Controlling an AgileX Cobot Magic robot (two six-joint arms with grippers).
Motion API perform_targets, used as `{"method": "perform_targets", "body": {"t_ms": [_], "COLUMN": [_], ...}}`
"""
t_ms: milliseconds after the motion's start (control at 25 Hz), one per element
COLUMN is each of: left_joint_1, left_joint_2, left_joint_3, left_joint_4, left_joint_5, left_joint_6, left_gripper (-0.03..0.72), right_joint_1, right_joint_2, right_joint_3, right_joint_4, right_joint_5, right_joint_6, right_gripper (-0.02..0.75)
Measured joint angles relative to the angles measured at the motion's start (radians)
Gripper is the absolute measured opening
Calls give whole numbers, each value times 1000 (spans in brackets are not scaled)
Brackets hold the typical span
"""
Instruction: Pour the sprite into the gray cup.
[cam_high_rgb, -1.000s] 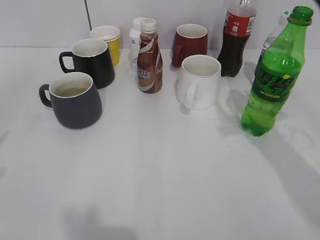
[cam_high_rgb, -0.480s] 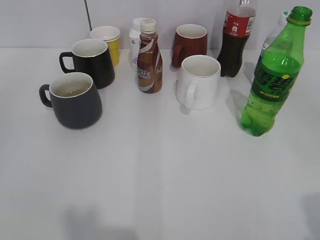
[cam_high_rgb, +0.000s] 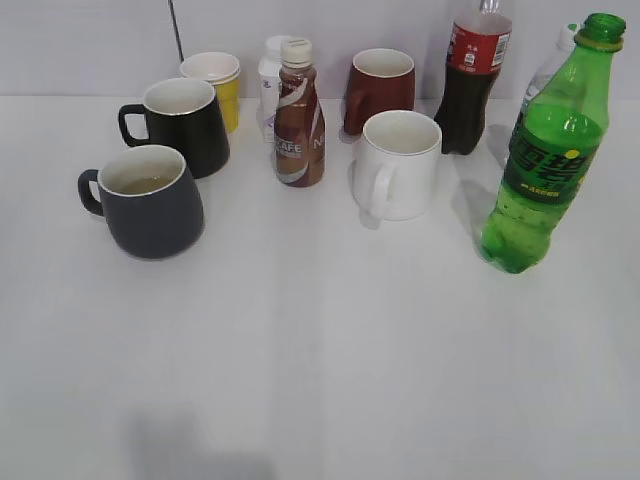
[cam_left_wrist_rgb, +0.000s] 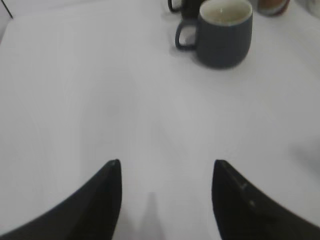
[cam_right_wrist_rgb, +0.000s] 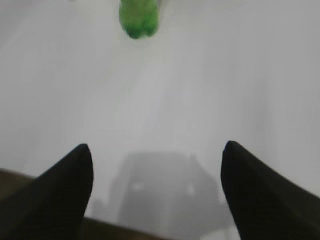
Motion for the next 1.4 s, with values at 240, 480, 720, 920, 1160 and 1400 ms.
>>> {"method": "perform_targets", "body": {"t_ms": [240, 480, 720, 920, 1160, 1400], "left_joint_1": [0, 0, 40, 127, 133, 133], "left_joint_2": [0, 0, 0, 0, 0, 0], "left_joint_3": [23, 23, 23, 23, 23, 23], "left_joint_4": [-9, -9, -9, -9, -9, -9], "left_joint_5": [-48, -50, -50, -51, -50, -50], "left_joint_6": [0, 0, 0, 0, 0, 0], "left_gripper": [443, 417, 377, 356, 318, 275], "right_joint_1": [0, -1, -183, -400, -430, -430], "right_joint_2": [-3, -3, -3, -4, -4, -4], "right_joint_3": [36, 36, 36, 37, 37, 37], "right_joint_4": [15, 20, 21, 21, 24, 25], "right_joint_5": [-113, -119, -124, -130, -129, -131], "right_joint_6": [-10, -14, -14, -14, -14, -14], "right_gripper": [594, 592, 592, 592, 592, 591]}}
